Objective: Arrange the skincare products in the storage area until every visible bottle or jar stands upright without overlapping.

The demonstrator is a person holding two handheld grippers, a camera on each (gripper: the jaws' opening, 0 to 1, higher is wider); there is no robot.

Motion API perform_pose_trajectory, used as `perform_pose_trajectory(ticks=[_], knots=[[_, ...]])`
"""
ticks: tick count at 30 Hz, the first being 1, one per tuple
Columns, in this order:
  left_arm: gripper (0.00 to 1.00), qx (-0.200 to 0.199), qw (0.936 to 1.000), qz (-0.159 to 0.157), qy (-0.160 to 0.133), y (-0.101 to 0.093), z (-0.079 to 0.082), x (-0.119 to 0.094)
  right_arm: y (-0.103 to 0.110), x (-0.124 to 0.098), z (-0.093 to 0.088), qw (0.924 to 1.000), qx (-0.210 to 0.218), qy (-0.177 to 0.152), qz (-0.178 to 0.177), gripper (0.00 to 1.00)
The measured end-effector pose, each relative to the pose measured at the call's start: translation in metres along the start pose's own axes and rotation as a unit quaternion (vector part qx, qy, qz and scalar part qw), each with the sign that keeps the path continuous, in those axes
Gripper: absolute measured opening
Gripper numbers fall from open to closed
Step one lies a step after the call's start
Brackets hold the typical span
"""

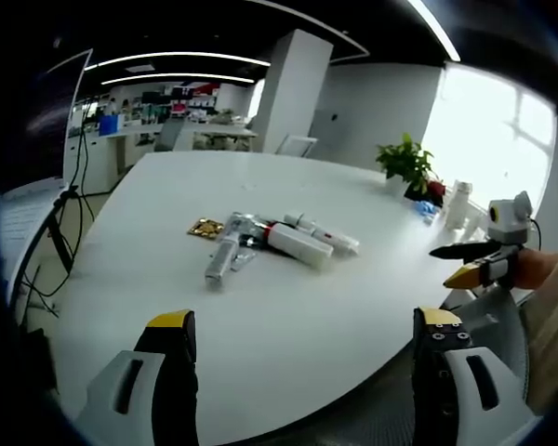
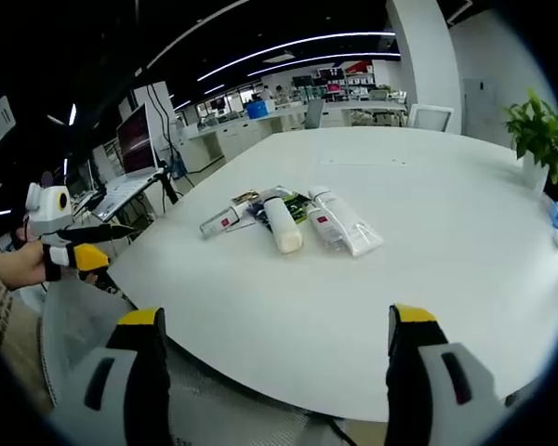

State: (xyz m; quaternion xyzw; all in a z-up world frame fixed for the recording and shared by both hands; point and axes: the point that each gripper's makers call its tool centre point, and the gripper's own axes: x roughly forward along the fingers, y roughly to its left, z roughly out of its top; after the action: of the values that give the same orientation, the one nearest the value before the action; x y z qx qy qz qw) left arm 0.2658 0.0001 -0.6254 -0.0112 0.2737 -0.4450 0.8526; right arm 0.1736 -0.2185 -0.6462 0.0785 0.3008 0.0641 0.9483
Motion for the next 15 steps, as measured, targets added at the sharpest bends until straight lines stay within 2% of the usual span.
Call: perform_pose_trajectory(ticks=[15], knots=[[0.94, -0.005, 1.0000, 0.002, -0.005, 0.0018, 0.0013, -0.0006, 0.0063, 0.0031, -0.0024, 0.9996, 0.003, 0.023, 0.015, 1.00]])
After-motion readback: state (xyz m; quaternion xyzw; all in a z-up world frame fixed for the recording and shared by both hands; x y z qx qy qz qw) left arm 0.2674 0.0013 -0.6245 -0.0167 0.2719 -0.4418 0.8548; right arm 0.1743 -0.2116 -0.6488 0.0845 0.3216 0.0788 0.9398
